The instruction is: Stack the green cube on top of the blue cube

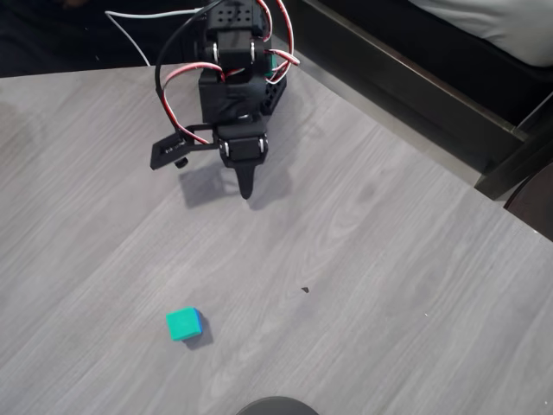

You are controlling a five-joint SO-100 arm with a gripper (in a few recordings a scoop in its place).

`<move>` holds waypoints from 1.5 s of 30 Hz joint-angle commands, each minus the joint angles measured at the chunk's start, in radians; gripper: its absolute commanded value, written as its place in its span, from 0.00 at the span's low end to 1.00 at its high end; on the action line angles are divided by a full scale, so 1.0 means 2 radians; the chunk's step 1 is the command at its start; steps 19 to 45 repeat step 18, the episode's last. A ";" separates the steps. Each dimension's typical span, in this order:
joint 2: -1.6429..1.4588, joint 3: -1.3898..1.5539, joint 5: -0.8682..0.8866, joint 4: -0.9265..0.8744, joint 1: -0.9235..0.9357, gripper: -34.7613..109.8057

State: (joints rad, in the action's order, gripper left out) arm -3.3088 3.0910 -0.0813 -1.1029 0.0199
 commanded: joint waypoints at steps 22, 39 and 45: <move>-0.015 0.002 0.028 -0.065 -0.044 0.24; -0.015 0.002 0.028 -0.065 -0.044 0.24; -0.015 0.002 0.028 -0.065 -0.044 0.24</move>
